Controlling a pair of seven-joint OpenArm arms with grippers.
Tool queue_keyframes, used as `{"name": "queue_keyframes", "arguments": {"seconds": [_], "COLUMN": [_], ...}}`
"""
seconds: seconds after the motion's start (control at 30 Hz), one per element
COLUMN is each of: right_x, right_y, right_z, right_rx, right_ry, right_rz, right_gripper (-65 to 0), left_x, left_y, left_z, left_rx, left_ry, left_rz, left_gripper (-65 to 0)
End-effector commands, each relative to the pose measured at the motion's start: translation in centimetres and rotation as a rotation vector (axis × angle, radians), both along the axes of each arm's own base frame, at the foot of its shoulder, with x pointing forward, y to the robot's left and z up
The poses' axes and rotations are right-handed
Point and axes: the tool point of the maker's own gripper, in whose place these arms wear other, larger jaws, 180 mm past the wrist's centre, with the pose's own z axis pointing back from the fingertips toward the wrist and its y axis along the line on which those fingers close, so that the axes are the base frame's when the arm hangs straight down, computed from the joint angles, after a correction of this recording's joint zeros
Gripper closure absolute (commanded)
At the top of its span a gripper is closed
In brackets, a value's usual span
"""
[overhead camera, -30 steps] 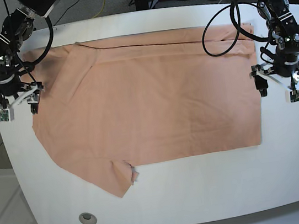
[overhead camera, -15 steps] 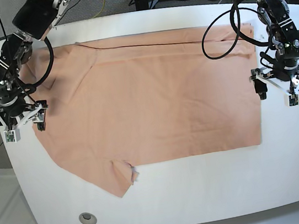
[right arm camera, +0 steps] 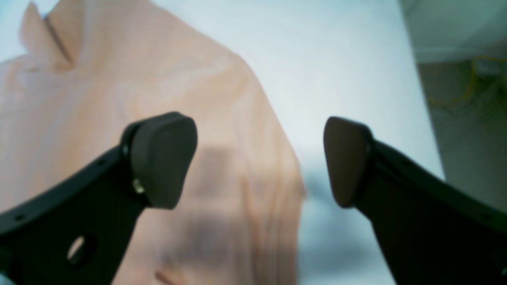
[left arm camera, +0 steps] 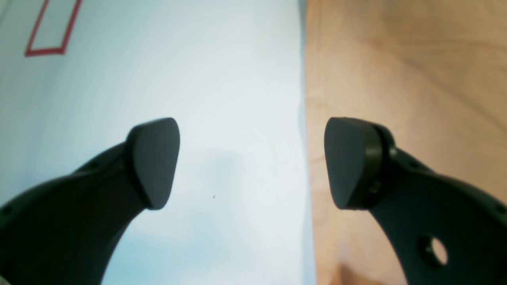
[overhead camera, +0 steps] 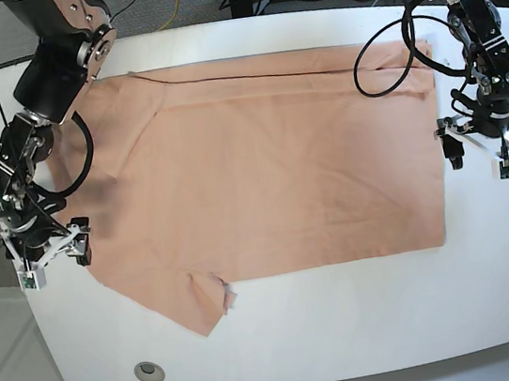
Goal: Fold the T-shirt properly
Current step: 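Move both open grippers along the shirt's sides toward the hem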
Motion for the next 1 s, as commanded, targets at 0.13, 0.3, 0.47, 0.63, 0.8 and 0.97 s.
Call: {"name": "queue_keyframes", "arguments": {"seconds": [0.13,0.3,0.47,0.63,0.8,0.97], "right_x": [2.8,3.8,4.7,5.5,5.9,6.1], "right_y": [-0.4,-0.7,-0.6,-0.9,-1.9,-2.1], "right_z": [1.7,0.9,-0.3,-1.8,-3.4,-4.4], "right_rx": [-0.004,-0.007,0.009,0.031,0.054,0.089], "right_ry": [-0.075,-0.07,-0.049,-0.032,-0.033,-0.052], "right_rz": [0.021,0.015,0.034,0.036,0.004,-0.016], "right_gripper": [-51.4,-51.4,-51.4,-51.4,-51.4,-51.4], "left_x": [1.5,2.6,2.8,2.8,2.7,2.6], "left_y": [1.5,1.1,1.1,1.0,1.0,1.1], "left_z": [0.2,0.0,0.2,0.2,0.2,0.1], "left_rx": [0.012,0.011,0.014,0.014,0.013,0.013], "left_ry": [-0.051,-0.039,-0.044,-0.046,-0.041,-0.039], "left_rz": [-0.001,-0.027,-0.029,-0.031,-0.03,-0.029], "left_gripper": [-54.4,-54.4,-54.4,-54.4,-54.4,-54.4]}}
